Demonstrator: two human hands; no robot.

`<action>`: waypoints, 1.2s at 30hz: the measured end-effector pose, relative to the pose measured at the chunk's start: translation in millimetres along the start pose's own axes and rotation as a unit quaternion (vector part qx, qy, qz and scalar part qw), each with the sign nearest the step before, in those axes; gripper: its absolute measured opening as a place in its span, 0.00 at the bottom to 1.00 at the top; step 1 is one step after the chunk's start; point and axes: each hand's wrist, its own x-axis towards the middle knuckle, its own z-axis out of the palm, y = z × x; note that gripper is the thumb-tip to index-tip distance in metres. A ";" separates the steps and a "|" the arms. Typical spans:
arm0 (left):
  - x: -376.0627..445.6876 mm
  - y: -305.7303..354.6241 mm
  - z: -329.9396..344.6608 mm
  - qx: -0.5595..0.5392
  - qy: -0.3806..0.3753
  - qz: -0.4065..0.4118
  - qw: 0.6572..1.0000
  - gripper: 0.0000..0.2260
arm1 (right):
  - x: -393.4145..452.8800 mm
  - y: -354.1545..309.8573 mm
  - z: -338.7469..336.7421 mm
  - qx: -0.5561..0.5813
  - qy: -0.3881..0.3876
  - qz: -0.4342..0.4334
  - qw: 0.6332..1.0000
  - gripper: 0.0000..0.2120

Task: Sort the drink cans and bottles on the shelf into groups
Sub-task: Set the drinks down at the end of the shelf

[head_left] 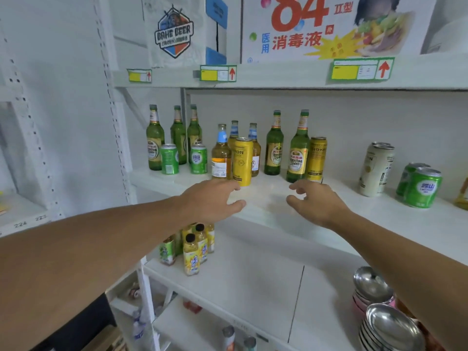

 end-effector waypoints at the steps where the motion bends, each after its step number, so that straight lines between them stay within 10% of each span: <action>1: -1.0 -18.2 -2.0 0.000 -0.002 -0.001 1.000 0.29 | 5.6 -12.3 6.4 -0.004 -0.004 0.001 1.000 0.24; 12: 16.2 -164.9 -15.5 0.013 -0.014 -0.042 0.999 0.31 | 59.2 -96.7 44.7 -0.051 -0.028 0.015 0.998 0.27; 28: 95.0 -141.8 -2.3 0.007 -0.020 -0.059 0.998 0.31 | 152.8 -67.3 61.6 -0.017 -0.013 0.005 1.000 0.20; 36: 122.5 -141.2 7.2 -0.063 0.003 -0.076 0.995 0.29 | 173.8 -58.7 73.7 0.085 -0.018 0.010 0.996 0.38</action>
